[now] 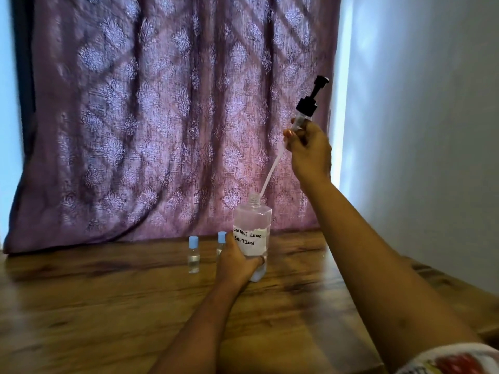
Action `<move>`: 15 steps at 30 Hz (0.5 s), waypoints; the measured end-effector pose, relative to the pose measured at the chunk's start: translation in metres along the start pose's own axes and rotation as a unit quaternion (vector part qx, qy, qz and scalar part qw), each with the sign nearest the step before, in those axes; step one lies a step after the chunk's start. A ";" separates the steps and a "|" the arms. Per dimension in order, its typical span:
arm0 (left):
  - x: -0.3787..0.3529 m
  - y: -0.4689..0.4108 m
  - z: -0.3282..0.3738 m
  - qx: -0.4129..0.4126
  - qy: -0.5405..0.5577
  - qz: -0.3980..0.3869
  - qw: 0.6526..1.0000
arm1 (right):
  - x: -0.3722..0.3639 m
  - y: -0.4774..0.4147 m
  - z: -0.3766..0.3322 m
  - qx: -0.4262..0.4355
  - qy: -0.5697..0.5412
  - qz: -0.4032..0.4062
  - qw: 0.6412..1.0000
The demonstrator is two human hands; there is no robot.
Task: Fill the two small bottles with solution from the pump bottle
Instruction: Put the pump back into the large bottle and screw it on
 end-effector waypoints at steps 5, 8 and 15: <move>-0.002 -0.001 0.000 -0.006 0.003 -0.004 1.000 | -0.001 0.003 0.012 -0.008 0.005 0.000 1.000; -0.001 -0.002 -0.002 -0.005 0.010 -0.002 1.000 | 0.001 -0.002 0.013 -0.012 -0.028 0.015 0.999; -0.002 -0.002 0.001 -0.022 0.005 0.001 1.000 | -0.006 -0.005 0.016 -0.006 -0.044 0.014 0.999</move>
Point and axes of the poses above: each hand's wrist, its own y-axis away from the middle knuckle, its own x-axis out of the back of the hand, z = x × y, the point moved 9 cm from there along -y, towards the middle knuckle, and after that the axes turned 7 degrees about -y, right-handed, at the moved point
